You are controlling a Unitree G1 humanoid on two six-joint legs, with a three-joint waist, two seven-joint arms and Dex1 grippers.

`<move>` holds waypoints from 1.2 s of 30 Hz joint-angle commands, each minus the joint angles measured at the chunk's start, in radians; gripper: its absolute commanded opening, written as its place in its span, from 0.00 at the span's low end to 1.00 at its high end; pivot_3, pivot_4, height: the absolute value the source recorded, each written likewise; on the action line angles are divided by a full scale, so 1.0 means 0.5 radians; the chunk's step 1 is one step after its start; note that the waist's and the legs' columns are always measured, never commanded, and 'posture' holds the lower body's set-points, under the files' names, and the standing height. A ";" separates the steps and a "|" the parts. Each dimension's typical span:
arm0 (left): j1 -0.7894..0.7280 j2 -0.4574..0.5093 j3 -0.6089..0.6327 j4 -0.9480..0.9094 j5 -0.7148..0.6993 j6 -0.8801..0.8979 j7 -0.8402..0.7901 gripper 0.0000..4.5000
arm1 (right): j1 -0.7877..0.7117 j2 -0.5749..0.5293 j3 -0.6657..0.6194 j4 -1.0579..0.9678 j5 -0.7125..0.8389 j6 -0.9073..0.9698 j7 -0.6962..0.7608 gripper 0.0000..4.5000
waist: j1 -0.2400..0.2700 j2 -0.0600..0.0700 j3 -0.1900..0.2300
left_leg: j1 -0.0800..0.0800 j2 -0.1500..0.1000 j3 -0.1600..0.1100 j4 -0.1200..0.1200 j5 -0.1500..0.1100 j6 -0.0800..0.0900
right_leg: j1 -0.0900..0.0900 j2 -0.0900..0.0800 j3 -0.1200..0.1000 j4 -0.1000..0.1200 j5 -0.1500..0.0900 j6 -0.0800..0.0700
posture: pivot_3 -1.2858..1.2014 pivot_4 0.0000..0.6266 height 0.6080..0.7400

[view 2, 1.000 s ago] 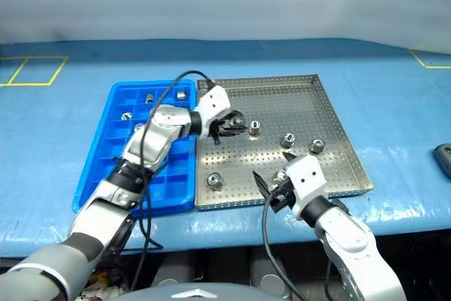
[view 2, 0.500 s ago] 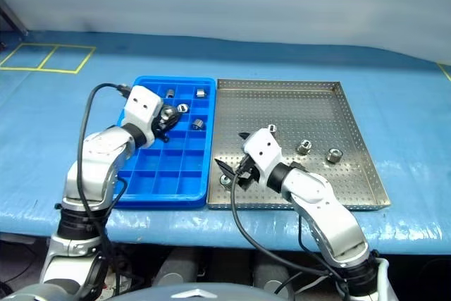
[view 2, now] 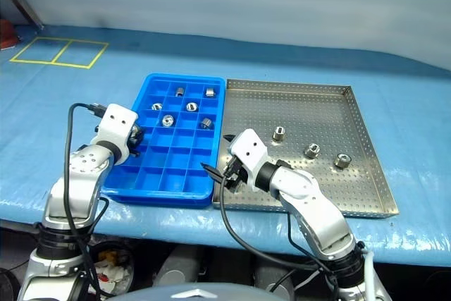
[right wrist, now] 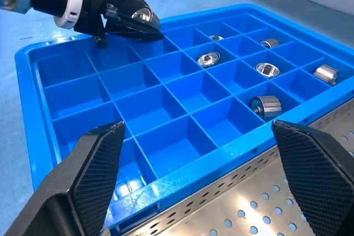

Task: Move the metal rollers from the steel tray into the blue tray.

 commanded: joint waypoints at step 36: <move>-1.253 0.065 -1.210 1.066 -0.430 -0.806 -2.028 0.99 | 1.007 -0.193 -0.588 -0.765 -0.033 0.159 -0.362 1.00 | -0.158 -0.002 -0.001 | -0.003 -0.004 0.004 0.001 0.000 0.002 | -0.002 0.001 0.000 -0.001 -0.002 -0.003 | 0.52 0.24 1.00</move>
